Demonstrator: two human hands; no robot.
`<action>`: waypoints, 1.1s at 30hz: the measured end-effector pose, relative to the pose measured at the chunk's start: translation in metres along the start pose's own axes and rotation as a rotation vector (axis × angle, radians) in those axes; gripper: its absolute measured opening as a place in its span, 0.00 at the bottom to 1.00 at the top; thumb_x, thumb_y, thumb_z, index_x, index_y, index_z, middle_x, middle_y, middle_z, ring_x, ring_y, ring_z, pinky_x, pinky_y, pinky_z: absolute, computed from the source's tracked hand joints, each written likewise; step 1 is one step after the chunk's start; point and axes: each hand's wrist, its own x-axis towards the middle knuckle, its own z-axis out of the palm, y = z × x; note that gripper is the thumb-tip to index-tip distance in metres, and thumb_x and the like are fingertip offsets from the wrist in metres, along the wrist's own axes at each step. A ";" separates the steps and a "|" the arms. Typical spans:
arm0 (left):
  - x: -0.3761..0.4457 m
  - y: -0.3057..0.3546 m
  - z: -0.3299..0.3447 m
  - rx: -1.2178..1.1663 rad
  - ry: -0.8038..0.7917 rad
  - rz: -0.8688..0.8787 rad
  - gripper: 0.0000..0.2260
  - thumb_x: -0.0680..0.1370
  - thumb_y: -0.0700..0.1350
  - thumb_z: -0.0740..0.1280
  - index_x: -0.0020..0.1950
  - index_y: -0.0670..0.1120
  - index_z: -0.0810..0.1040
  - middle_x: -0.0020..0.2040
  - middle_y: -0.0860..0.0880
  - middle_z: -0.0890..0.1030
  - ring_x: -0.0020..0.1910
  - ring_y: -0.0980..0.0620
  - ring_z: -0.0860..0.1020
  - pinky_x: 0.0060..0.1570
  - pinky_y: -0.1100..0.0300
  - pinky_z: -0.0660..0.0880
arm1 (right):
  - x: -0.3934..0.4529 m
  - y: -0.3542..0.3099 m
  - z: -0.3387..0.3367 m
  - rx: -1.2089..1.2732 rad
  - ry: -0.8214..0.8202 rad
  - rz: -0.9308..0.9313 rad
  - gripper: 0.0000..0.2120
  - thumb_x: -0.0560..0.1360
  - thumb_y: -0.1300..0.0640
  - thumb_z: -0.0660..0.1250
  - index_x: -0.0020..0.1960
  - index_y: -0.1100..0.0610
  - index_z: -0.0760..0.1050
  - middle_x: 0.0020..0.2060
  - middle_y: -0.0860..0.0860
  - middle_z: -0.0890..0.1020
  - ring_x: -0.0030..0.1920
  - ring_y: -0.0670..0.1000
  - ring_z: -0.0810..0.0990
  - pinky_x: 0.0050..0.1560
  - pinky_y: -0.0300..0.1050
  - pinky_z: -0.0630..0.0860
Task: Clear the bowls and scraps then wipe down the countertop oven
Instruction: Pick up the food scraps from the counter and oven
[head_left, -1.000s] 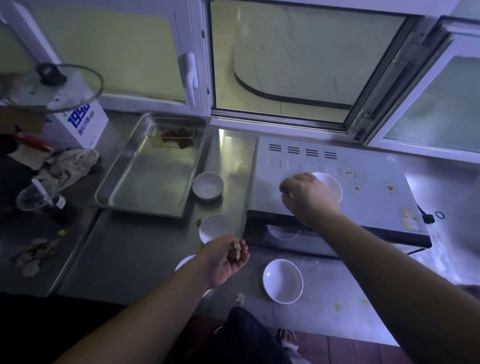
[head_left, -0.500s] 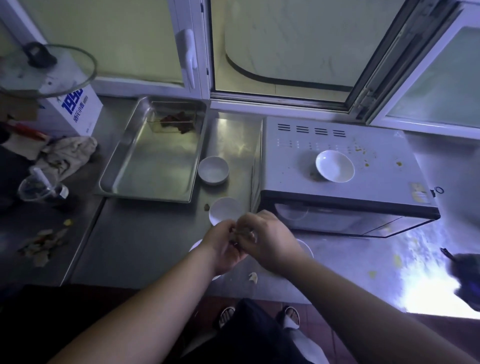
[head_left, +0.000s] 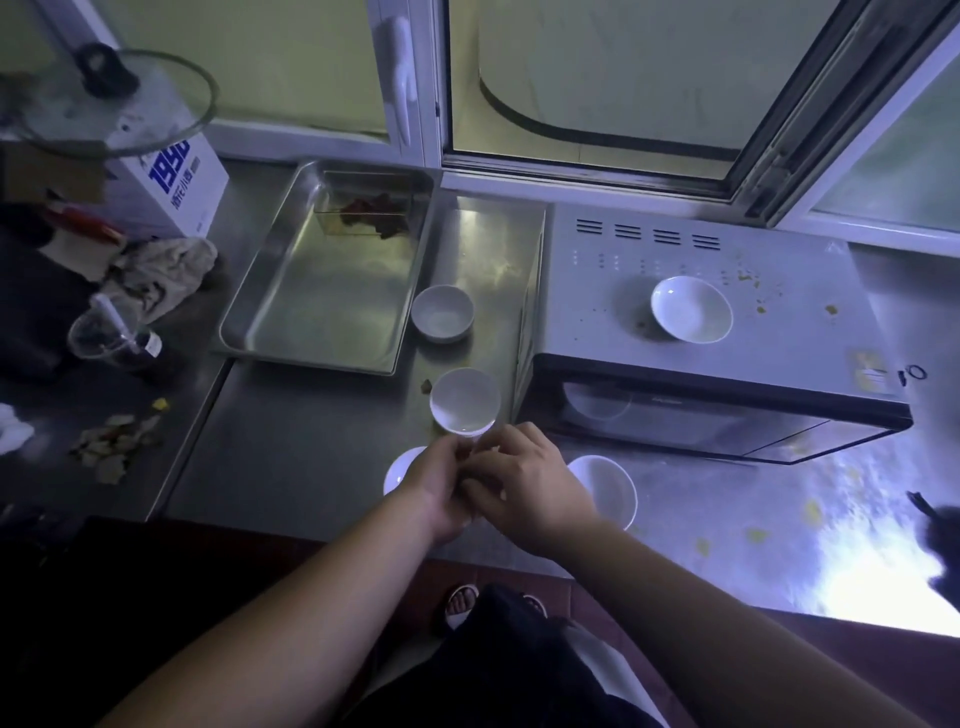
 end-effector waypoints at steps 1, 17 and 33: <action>0.003 -0.002 -0.003 -0.013 0.012 0.009 0.06 0.77 0.42 0.64 0.48 0.45 0.82 0.42 0.47 0.81 0.38 0.50 0.82 0.36 0.61 0.79 | -0.001 0.002 -0.003 0.013 -0.005 -0.009 0.10 0.76 0.51 0.68 0.53 0.48 0.86 0.49 0.46 0.81 0.49 0.53 0.75 0.53 0.45 0.75; 0.005 -0.046 -0.029 -0.122 0.406 0.074 0.11 0.80 0.41 0.61 0.38 0.42 0.74 0.33 0.46 0.74 0.31 0.51 0.75 0.27 0.61 0.77 | -0.045 0.103 -0.007 -0.025 -0.267 0.422 0.10 0.78 0.60 0.64 0.54 0.57 0.83 0.48 0.55 0.85 0.51 0.58 0.82 0.45 0.43 0.70; 0.012 0.006 -0.070 -0.071 0.444 -0.040 0.08 0.81 0.41 0.62 0.42 0.43 0.75 0.35 0.48 0.78 0.35 0.52 0.76 0.28 0.60 0.79 | -0.035 0.079 0.085 -0.234 -0.630 0.465 0.15 0.78 0.60 0.63 0.65 0.55 0.74 0.62 0.55 0.74 0.62 0.59 0.77 0.60 0.50 0.74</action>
